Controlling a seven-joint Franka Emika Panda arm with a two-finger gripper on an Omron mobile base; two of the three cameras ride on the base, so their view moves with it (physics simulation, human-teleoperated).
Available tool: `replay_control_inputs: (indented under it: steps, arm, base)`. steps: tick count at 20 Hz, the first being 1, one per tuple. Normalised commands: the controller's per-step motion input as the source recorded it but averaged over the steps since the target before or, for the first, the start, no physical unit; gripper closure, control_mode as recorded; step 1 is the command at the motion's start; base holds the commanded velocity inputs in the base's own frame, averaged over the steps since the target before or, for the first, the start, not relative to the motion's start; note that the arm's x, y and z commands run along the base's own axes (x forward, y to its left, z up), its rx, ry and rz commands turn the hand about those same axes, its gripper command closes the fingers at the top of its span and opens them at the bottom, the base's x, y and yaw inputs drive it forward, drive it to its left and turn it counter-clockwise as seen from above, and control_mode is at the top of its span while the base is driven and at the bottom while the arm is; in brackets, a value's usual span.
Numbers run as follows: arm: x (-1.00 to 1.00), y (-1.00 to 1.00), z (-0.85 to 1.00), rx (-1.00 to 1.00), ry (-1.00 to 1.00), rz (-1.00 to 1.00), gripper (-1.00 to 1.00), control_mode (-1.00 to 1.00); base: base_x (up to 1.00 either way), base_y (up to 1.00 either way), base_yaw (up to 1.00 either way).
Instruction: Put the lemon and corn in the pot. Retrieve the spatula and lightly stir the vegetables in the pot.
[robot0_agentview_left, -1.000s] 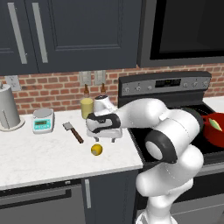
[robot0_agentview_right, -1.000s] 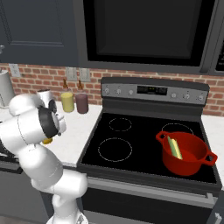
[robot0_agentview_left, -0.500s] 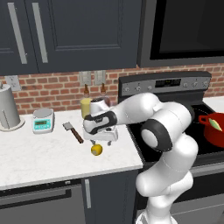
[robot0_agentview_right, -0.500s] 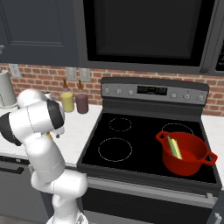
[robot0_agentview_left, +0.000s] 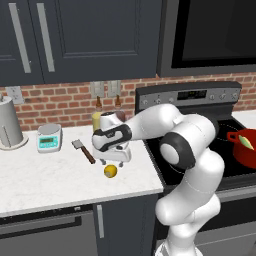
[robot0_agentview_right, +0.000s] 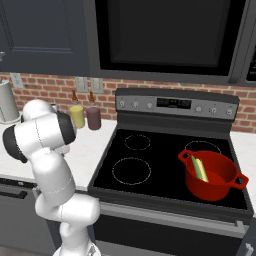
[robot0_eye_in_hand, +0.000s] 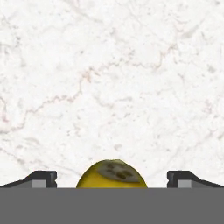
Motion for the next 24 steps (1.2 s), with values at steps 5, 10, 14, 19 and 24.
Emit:
replay_control_inputs:
  steps: [5, 10, 14, 19, 24]
  arm:
    - [-0.01, 0.05, -0.04, 0.0, 0.0, -0.11, -1.0, -1.0]
    - [-0.27, 0.0, -0.03, 0.0, 0.0, -0.11, -1.0, -1.0]
    - [-0.43, 0.0, -0.01, 0.0, 0.0, -0.09, -1.0, -1.0]
    - [-0.17, 0.0, -0.03, 0.01, -0.01, -0.07, -1.0, -1.0]
    - [0.02, 0.0, -0.22, 0.01, -0.1, -0.06, -1.0, -1.0]
  base:
    - [0.0, 0.0, 0.0]
    - [0.0, 0.0, 0.0]
    - [0.0, 0.0, 0.0]
    - [0.0, 0.0, 0.0]
    - [0.0, 0.0, 0.0]
